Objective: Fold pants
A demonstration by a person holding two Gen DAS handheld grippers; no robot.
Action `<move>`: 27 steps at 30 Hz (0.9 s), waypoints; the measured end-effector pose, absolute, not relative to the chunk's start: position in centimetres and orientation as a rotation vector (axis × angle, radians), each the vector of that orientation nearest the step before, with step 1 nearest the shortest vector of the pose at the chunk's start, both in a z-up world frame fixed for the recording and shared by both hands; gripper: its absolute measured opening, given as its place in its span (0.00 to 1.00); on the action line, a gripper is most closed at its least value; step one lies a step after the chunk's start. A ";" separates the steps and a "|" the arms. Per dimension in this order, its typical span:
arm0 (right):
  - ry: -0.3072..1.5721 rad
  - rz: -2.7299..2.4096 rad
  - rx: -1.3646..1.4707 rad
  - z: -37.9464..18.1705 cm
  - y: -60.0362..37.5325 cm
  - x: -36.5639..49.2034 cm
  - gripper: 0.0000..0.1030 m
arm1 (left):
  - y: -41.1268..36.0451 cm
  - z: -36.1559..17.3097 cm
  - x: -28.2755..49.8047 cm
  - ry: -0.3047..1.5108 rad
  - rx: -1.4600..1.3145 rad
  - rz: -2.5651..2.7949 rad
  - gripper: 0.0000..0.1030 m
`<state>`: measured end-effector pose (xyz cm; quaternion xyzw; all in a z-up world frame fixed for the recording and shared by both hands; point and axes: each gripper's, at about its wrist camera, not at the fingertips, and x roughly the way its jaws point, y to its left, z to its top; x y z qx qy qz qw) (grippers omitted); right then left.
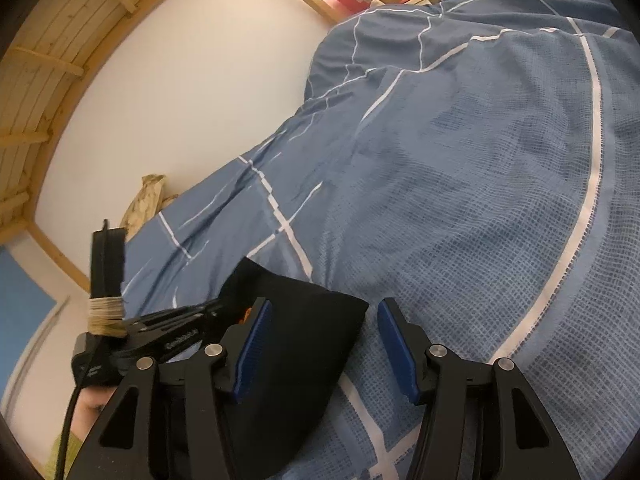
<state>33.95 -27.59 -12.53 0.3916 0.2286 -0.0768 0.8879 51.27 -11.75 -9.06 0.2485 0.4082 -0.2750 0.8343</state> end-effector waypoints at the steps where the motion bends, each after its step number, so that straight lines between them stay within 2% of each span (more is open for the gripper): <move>1: 0.477 -0.162 0.808 -12.5 -27.5 34.0 0.56 | -11.7 -9.0 51.4 0.858 0.530 -0.569 0.04; 13: 0.503 -0.162 0.721 -12.5 -26.4 35.3 0.56 | -10.3 -11.1 53.8 0.920 0.571 -0.408 0.05; 15: 0.507 -0.162 0.707 -12.4 -26.3 35.4 0.56 | -10.4 -11.4 53.7 0.929 0.573 -0.416 0.08; 16: 0.506 -0.157 0.706 -12.4 -26.3 35.3 0.56 | -10.5 -11.3 53.6 0.933 0.566 -0.429 0.12; 17: 0.502 -0.150 0.711 -12.4 -26.3 35.3 0.56 | -10.5 -11.2 53.5 0.934 0.560 -0.433 0.27; 18: 0.495 -0.142 0.719 -12.4 -26.4 35.1 0.56 | -10.4 -10.9 53.3 0.927 0.550 -0.431 0.50; 19: 0.487 -0.139 0.729 -12.3 -26.6 35.0 0.56 | -10.1 -10.2 53.1 0.904 0.530 -0.419 0.59; 20: 0.483 -0.138 0.734 -12.3 -26.6 34.9 0.56 | -9.7 -9.5 52.8 0.883 0.509 -0.411 0.64; 22: 0.470 -0.139 0.729 -11.9 -26.6 34.6 0.56 | -8.3 -7.4 51.7 0.838 0.449 -0.395 0.65; 25: 0.407 -0.132 0.670 -10.4 -26.0 33.6 0.56 | -5.0 -4.5 48.8 0.775 0.378 -0.331 0.73; 27: 0.370 -0.126 0.616 -9.3 -25.3 33.0 0.56 | -2.3 -3.5 46.8 0.751 0.338 -0.290 0.75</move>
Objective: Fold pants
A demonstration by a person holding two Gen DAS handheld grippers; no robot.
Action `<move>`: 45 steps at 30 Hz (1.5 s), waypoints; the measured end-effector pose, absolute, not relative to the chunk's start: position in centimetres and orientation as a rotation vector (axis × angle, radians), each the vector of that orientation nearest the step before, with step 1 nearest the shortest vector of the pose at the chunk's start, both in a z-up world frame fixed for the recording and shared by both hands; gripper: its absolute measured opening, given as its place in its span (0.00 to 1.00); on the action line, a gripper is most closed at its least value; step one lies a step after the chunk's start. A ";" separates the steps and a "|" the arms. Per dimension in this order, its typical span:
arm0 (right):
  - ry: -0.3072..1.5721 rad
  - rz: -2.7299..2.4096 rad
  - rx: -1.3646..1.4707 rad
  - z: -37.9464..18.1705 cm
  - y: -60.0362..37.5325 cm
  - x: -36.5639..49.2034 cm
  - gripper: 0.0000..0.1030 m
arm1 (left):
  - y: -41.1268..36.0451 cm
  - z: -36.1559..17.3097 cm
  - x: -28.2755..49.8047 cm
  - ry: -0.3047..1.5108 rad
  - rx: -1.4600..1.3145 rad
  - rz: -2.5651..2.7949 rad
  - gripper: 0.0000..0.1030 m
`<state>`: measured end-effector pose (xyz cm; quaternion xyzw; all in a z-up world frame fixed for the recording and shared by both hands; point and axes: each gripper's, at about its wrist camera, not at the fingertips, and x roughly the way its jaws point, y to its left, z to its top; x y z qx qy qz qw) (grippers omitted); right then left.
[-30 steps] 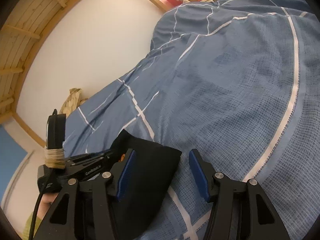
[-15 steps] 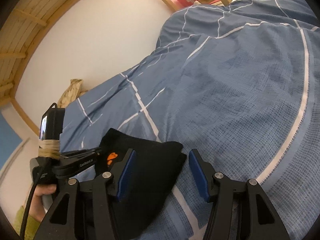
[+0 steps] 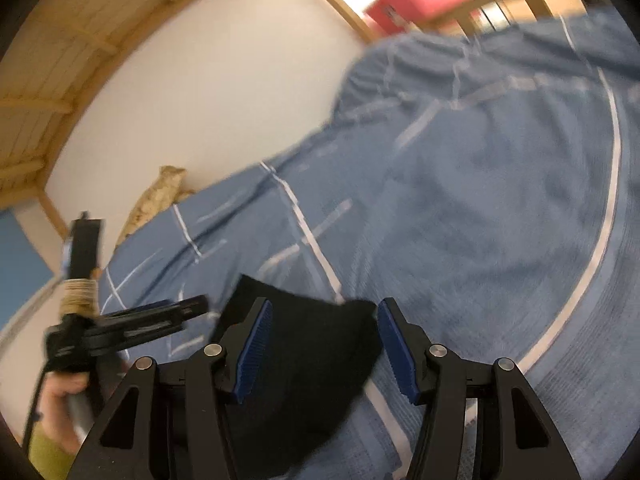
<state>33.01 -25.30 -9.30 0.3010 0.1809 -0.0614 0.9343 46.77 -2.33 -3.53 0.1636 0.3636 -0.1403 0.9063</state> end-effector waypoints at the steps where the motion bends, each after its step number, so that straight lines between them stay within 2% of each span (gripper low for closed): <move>1: 0.350 -0.117 0.584 -8.7 -24.9 32.6 0.56 | -0.4 -3.4 45.3 0.750 0.317 -0.242 0.75; 5: 0.335 -0.132 0.531 -7.6 -23.9 31.3 0.56 | 4.2 -4.1 39.5 0.723 0.272 -0.035 0.75; 8: 0.347 -0.108 0.492 -7.2 -22.9 29.6 0.56 | 6.6 -4.6 35.5 0.695 0.178 0.007 0.81; 11: 0.344 -0.033 0.505 -6.6 -22.4 29.3 0.56 | 8.4 -5.1 34.3 0.692 0.138 0.038 0.81; 19: 0.427 0.047 0.348 -8.2 -17.6 30.8 0.56 | 9.8 -6.4 38.6 0.680 0.152 0.076 0.80; 23: 0.422 0.039 0.350 -8.4 -16.9 31.8 0.56 | 10.1 -7.6 41.2 0.765 0.111 -0.005 0.65; 26: 0.420 0.031 0.333 -8.4 -16.2 32.5 0.56 | 11.3 -8.7 41.8 0.819 0.008 -0.042 0.63; 41: 0.449 0.030 0.278 -8.8 -15.4 32.8 0.55 | 10.7 -13.0 43.2 0.919 -0.037 -0.140 0.63; 43: 0.454 0.025 0.269 -8.8 -15.2 32.9 0.55 | 10.6 -13.3 43.2 0.925 -0.048 -0.157 0.51; 44: 0.456 0.024 0.269 -8.8 -15.2 32.9 0.55 | 10.4 -13.3 43.2 0.929 -0.051 -0.164 0.35; 45: 0.456 0.025 0.274 -8.9 -15.3 32.9 0.55 | 10.2 -13.2 43.1 0.930 -0.046 -0.154 0.33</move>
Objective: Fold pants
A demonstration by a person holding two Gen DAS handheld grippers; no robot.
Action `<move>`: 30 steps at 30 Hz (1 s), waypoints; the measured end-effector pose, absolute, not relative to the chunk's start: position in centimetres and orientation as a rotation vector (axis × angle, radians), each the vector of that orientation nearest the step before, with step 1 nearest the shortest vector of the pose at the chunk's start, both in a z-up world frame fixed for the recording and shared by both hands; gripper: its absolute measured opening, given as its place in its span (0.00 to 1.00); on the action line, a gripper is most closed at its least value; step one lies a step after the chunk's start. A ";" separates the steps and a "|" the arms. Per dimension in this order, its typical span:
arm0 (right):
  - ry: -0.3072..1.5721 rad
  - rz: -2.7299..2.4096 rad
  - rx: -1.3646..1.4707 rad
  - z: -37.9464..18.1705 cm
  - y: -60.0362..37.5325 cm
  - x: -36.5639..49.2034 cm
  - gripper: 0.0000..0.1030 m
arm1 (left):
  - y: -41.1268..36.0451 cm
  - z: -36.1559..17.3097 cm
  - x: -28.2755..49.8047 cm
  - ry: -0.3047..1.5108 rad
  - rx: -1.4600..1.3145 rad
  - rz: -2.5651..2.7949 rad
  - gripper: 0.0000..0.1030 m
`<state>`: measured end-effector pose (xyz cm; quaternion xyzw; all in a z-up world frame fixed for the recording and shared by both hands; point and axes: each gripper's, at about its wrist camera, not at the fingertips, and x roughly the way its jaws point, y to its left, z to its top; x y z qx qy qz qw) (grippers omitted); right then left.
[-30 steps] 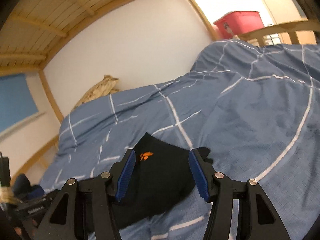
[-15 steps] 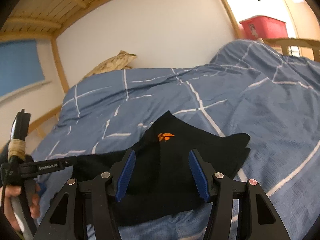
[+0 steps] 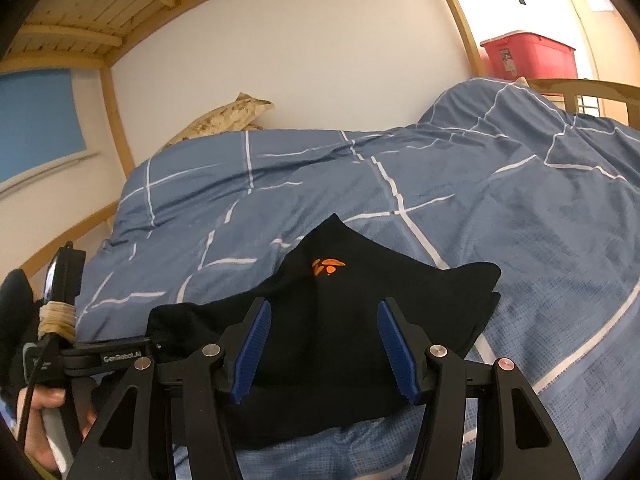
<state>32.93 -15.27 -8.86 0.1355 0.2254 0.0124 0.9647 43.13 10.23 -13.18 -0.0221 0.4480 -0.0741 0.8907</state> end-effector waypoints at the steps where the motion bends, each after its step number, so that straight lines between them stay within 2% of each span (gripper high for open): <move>1: 0.456 0.025 0.287 -8.9 -15.5 32.9 0.55 | 10.2 -13.0 42.9 0.924 -0.041 -0.144 0.31; 9: 0.426 -0.018 0.373 -8.3 -18.9 30.7 0.56 | 8.1 -8.7 38.9 0.872 0.064 -0.065 0.30; 13: 0.401 -0.091 0.347 -7.0 -20.6 30.2 0.56 | 8.2 -9.1 38.2 0.906 0.093 -0.005 0.31; 19: 0.500 -0.148 0.323 -7.6 -21.4 31.4 0.56 | 8.5 -11.0 38.3 0.931 0.130 0.061 0.34; 20: 0.514 -0.150 0.316 -7.7 -21.3 31.6 0.56 | 8.5 -10.9 38.1 0.917 0.139 0.067 0.40; 21: 0.523 -0.150 0.312 -7.7 -21.4 31.6 0.56 | 8.3 -10.8 37.9 0.897 0.175 0.104 0.54; 23: 0.536 -0.146 0.315 -7.7 -21.7 31.7 0.56 | 7.7 -10.3 36.9 0.835 0.240 0.182 0.74; 27: 0.565 -0.109 0.305 -7.0 -22.7 31.4 0.55 | 6.2 -8.4 33.9 0.725 0.287 0.193 0.92; 30: 0.577 -0.065 0.320 -6.3 -24.3 30.8 0.56 | 4.9 -7.4 31.4 0.682 0.328 0.162 0.93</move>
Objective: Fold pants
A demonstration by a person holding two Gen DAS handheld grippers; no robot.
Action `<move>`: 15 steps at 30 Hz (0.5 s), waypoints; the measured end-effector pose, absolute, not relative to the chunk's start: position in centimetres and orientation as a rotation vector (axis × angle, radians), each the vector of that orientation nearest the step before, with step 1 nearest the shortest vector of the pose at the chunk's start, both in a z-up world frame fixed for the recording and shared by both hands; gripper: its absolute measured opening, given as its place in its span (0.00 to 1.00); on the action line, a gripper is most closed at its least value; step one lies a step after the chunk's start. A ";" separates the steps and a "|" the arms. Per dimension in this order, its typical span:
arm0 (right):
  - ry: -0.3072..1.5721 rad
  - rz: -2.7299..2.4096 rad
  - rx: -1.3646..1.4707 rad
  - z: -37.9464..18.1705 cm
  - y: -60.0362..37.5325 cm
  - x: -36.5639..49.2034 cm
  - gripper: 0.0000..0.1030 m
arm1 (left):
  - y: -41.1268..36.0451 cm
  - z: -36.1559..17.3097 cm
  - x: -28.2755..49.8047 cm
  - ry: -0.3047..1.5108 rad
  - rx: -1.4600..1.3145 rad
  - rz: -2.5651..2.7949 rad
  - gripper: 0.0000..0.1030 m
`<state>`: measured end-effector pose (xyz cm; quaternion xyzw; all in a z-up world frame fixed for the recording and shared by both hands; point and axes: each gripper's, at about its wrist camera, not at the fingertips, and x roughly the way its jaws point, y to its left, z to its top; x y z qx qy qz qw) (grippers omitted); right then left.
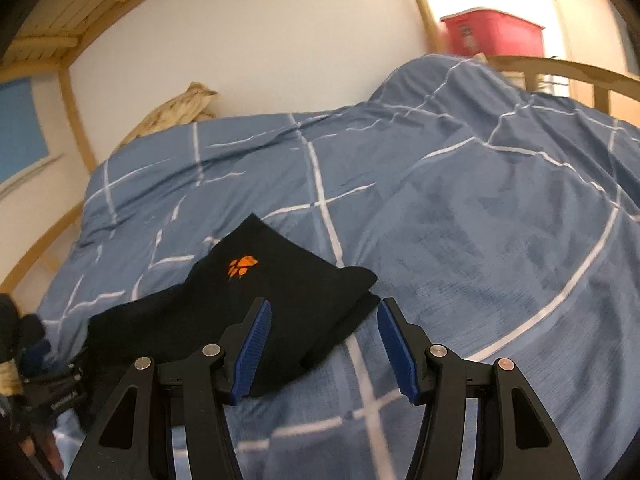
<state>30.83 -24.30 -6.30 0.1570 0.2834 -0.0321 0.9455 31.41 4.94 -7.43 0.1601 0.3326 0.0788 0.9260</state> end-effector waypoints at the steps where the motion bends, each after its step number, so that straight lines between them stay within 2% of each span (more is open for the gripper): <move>1: 0.589 -0.056 0.321 -6.2 -24.7 30.7 0.56 | 5.0 -7.1 30.8 0.681 0.320 0.155 0.93; 5: 0.670 0.026 0.264 -6.6 -24.4 31.1 0.56 | 6.1 -7.8 29.0 0.747 0.173 0.086 0.93; 10: 0.770 0.086 0.078 -7.8 -22.2 31.5 0.55 | 7.4 -11.2 28.6 0.807 0.049 0.038 0.92; 15: 0.811 0.181 0.029 -8.9 -20.2 31.6 0.55 | 7.9 -12.4 28.3 0.835 -0.006 -0.037 0.83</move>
